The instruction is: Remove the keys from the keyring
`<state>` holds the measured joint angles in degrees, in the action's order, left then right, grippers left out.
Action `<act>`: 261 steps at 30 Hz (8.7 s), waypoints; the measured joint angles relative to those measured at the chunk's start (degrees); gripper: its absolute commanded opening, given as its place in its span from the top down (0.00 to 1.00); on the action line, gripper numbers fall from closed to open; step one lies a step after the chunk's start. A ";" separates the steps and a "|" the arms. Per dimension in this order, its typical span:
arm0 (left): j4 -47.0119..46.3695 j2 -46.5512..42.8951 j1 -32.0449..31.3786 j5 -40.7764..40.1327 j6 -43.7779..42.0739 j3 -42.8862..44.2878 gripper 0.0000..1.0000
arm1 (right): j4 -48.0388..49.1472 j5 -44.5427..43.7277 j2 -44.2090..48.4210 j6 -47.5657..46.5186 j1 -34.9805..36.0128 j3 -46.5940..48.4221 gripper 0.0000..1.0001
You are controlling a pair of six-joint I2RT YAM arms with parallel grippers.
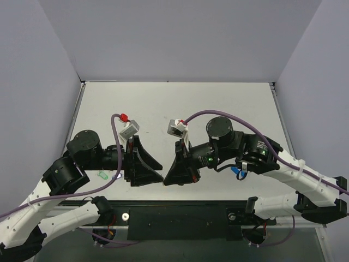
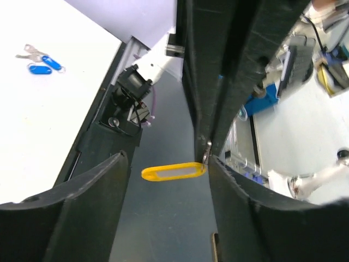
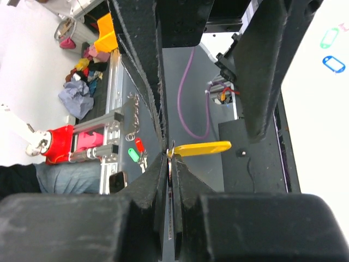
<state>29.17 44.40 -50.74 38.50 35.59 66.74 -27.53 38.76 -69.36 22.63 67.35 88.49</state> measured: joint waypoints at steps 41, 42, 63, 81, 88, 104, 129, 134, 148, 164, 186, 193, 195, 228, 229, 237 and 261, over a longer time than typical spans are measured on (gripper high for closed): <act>-36.00 -10.51 -0.44 -24.61 22.27 -18.14 0.39 | 35.76 -17.68 14.45 16.33 0.63 -23.56 1.00; -36.39 -10.82 -0.72 -24.55 22.36 -18.34 0.39 | 36.70 -18.47 14.80 16.52 0.63 -24.37 1.00; -35.47 -8.20 -10.32 -29.51 20.22 -19.45 0.46 | 39.80 -22.86 16.74 16.61 0.63 -27.85 1.00; -34.42 -8.13 -11.47 -33.11 17.70 -16.98 0.55 | 38.36 -19.61 16.92 16.04 0.74 -27.61 1.00; -34.27 -9.64 -11.47 -34.25 17.66 -16.94 0.57 | 38.38 -18.78 16.98 15.28 0.96 -27.61 1.00; -34.53 -6.29 -12.52 -33.05 18.16 -17.77 0.61 | 36.65 -19.02 19.23 14.12 0.96 -27.52 1.00; -34.56 -7.76 -13.46 -33.77 17.77 -17.77 0.64 | 35.76 -19.23 20.13 13.75 0.96 -27.56 1.00; -35.10 -7.69 -14.16 -33.53 17.77 -17.77 0.64 | 35.69 -19.91 20.13 13.77 0.96 -27.56 1.00; -35.93 -7.45 -15.26 -33.55 17.73 -17.88 0.70 | 35.34 -20.81 20.11 13.77 0.96 -27.56 1.00; -36.74 -7.37 -15.98 -33.62 17.73 -18.51 1.00 | 35.43 -20.70 19.43 14.01 0.98 -27.56 1.00; -18.73 -1.57 -19.67 -25.09 6.51 -4.83 1.00 | 25.97 -11.39 16.90 12.83 1.77 -21.09 1.00; -7.80 1.68 -19.67 -19.47 1.25 0.39 1.00 | 17.64 -7.10 14.27 10.73 2.12 -17.92 1.00; -5.53 2.64 -19.67 -18.01 -0.02 1.57 1.00 | 15.21 -5.88 13.35 10.16 2.12 -16.74 1.00; -5.86 1.27 -20.11 -22.34 0.83 0.46 1.00 | 23.15 -11.78 12.98 11.80 2.86 -20.13 0.64; -6.25 1.18 -20.11 -22.84 1.11 0.46 1.00 | 24.15 -12.28 13.33 11.96 2.86 -20.61 0.64; -9.62 -0.74 -20.11 -27.19 2.71 -1.11 1.00 | 28.76 -16.20 17.05 13.42 2.86 -24.26 0.62; -13.07 -1.38 -20.09 -31.06 4.42 -2.12 1.00 | 32.89 -20.37 20.46 14.49 2.89 -26.80 1.00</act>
<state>16.10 43.03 -70.83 7.44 40.01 64.62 5.37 18.39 -48.90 37.12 70.24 61.69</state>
